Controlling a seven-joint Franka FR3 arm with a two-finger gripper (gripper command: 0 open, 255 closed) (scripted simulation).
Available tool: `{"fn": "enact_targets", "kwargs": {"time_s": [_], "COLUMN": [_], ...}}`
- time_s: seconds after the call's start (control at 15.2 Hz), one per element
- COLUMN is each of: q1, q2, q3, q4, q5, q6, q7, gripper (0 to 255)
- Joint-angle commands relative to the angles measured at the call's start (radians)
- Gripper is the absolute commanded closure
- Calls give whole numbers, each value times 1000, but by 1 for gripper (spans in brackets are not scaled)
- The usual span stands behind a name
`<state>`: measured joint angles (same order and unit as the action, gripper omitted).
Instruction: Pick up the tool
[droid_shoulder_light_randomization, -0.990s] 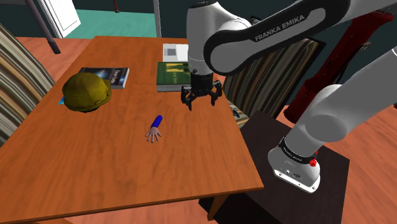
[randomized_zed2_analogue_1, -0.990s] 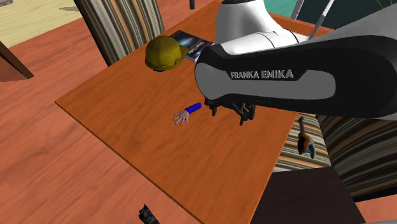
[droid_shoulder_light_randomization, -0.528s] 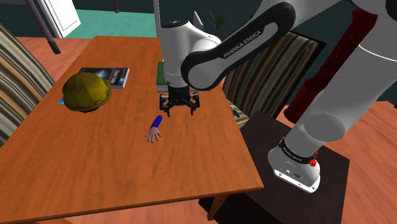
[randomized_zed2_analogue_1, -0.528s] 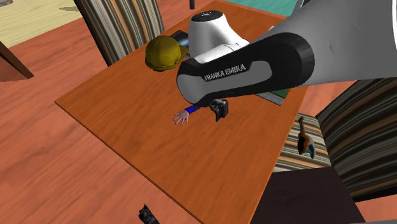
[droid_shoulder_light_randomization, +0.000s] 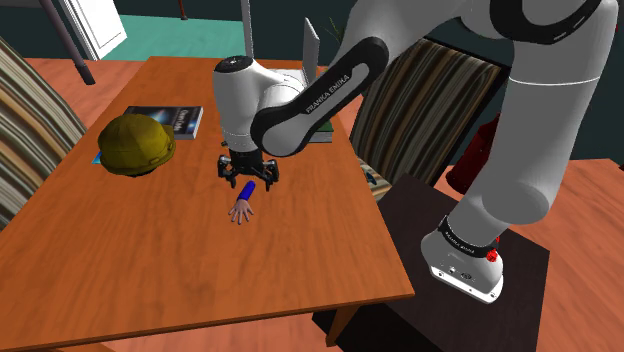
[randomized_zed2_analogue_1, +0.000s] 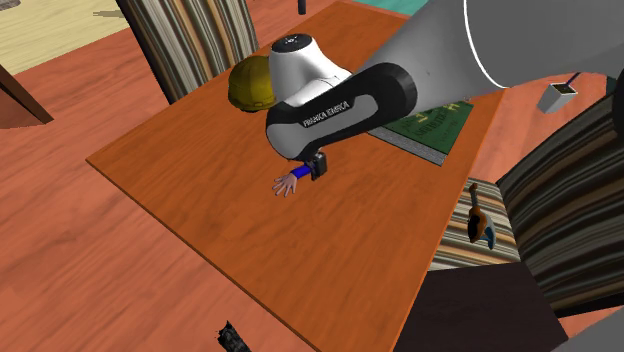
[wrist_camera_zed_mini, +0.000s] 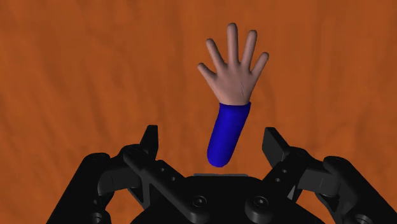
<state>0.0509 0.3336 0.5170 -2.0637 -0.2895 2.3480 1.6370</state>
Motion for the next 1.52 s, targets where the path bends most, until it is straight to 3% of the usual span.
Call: {"fn": "enact_targets", "kwargs": {"time_s": [0.0, 0.66, 0.73, 1.45], "q1": [39, 71, 71, 64], "q2": [74, 158, 158, 138], "q3": [-29, -69, -69, -59], "q4": [75, 81, 83, 82], "q5": [-48, -106, -105, -92], "q6": [2, 73, 72, 55], "q7": [78, 124, 124, 114], "gripper": [0, 0, 255, 255]}}
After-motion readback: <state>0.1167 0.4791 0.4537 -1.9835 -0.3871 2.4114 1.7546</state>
